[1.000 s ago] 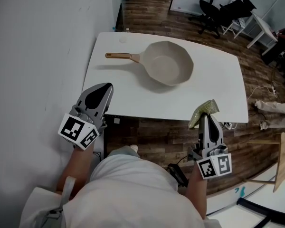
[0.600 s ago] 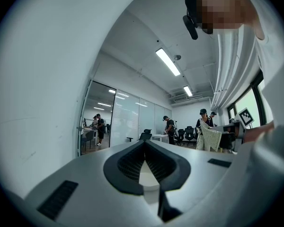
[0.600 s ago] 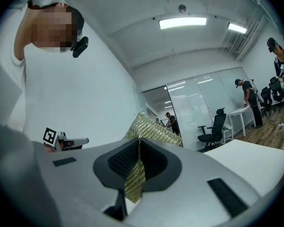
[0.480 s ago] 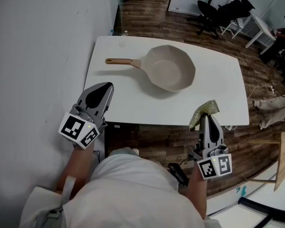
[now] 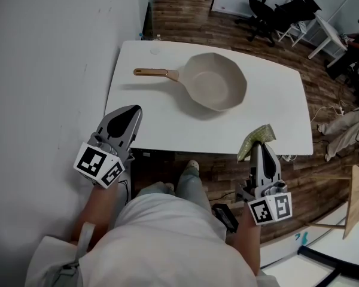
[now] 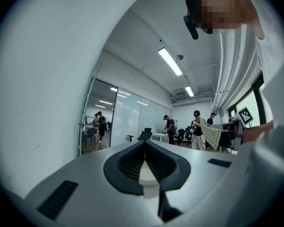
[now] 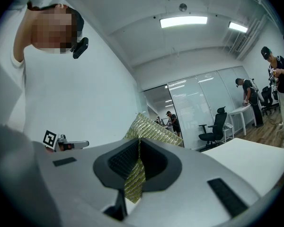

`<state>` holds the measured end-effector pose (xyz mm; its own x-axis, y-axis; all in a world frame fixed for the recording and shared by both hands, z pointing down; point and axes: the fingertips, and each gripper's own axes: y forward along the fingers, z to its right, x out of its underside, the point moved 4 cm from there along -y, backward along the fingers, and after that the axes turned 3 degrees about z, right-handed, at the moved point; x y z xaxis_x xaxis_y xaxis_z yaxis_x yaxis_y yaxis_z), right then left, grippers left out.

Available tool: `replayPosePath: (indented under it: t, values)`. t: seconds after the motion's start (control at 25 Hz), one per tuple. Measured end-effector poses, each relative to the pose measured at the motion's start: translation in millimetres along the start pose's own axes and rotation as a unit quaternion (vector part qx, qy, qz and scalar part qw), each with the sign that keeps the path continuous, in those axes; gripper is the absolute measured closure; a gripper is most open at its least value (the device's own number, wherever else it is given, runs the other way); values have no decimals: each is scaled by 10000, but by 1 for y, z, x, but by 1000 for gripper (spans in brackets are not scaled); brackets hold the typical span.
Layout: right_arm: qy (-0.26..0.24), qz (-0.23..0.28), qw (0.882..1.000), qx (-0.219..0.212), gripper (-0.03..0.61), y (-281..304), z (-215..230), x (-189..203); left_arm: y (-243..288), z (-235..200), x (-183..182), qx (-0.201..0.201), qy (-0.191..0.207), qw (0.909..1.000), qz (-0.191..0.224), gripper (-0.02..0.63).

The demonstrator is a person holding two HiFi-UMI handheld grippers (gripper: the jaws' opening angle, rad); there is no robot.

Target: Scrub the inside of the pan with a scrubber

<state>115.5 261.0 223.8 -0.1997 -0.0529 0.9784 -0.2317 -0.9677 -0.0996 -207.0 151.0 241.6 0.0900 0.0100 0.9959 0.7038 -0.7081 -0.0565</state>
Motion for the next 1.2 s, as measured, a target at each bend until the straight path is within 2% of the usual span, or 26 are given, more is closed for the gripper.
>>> replayPosePath:
  t: [0.32,0.6,0.88,1.2]
  values:
    - [84,-85,9996,-248,554,23,6,8,-2,-11,1,-267,35,9996,6,601]
    - [131,-118,9987,-478,554,58,31,10,25,-18,-1,-341,155,9993,-8,601]
    - [170,-60,9970,-753,554,102,59,3,58,-19,-20,-118,239,9984,496,601]
    - [277,-73,9947,-986,554,143,92,5,94,-28,-19,-380,349,9977,450,601]
